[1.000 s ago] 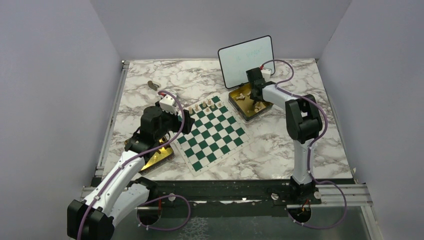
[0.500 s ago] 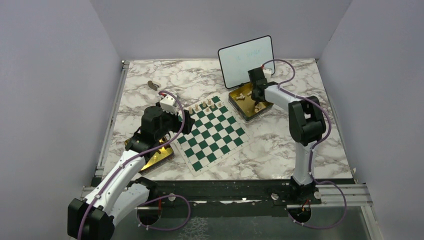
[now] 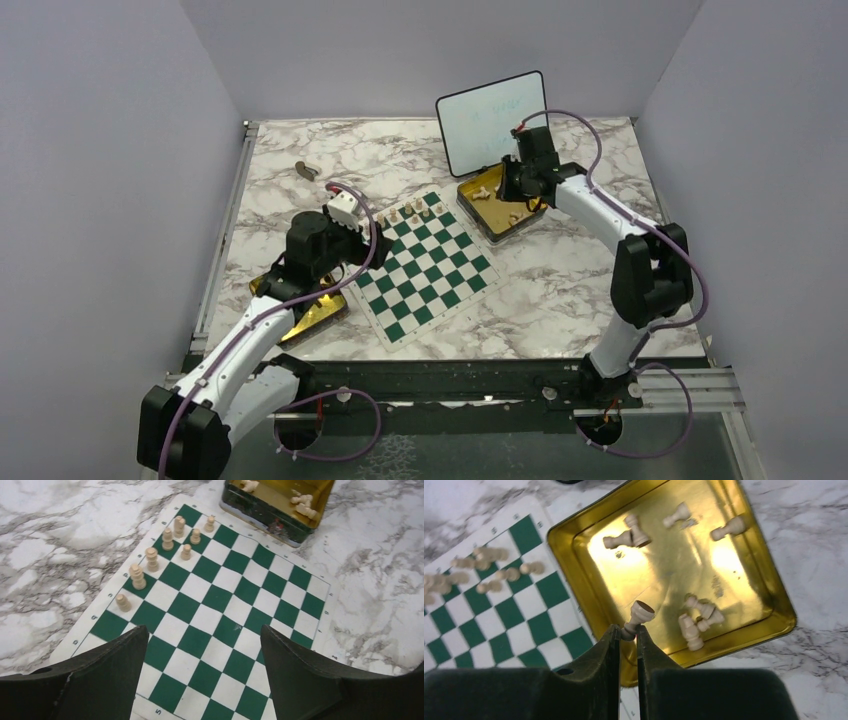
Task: Set up the chess pieces on the board
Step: Pick up the chess piece from the storage box, then place the chess piece on the chessboard.
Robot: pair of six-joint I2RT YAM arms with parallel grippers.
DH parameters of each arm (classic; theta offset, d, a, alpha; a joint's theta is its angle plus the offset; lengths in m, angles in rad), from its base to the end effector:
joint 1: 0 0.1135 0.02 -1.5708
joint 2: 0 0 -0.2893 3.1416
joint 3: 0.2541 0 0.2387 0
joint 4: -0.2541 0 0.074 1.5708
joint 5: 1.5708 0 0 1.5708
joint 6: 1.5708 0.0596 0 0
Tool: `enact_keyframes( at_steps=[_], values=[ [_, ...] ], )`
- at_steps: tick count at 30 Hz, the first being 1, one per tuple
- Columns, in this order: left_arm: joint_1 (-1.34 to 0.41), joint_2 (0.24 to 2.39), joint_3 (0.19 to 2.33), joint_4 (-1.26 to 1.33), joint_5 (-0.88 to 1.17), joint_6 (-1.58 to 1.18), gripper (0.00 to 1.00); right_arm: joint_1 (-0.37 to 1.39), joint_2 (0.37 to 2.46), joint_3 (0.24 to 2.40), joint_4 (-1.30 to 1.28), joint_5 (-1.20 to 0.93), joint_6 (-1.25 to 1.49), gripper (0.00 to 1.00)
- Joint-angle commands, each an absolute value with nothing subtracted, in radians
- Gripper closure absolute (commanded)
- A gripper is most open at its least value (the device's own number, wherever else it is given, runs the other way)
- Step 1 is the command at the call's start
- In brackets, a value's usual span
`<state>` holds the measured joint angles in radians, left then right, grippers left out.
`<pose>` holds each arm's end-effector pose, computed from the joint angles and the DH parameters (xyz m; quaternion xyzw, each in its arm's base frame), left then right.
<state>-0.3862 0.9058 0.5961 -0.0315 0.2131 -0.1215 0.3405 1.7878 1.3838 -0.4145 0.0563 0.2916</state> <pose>0.1846 -0.0887 0.2836 0.1680 0.7971 -0.2281 0.5333 0.3871 0.1336 0.2629 -0.0124 0.9297 0.0892 0.3571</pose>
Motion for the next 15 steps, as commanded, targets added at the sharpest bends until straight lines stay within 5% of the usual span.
enact_keyframes(
  at_steps=[1,8,15],
  values=[
    [-0.385,0.920,0.573,0.110,0.410,-0.055,0.19,0.341,1.685,1.307,-0.442,-0.264,0.235,0.88],
    [-0.389,0.989,0.555,0.252,0.750,0.212,0.27,0.343,1.634,1.211,-0.455,-0.564,0.253,0.88],
    [-0.407,1.127,0.650,0.128,0.825,0.584,0.24,0.361,1.603,1.100,-0.383,-0.821,0.313,0.88]
  ],
)
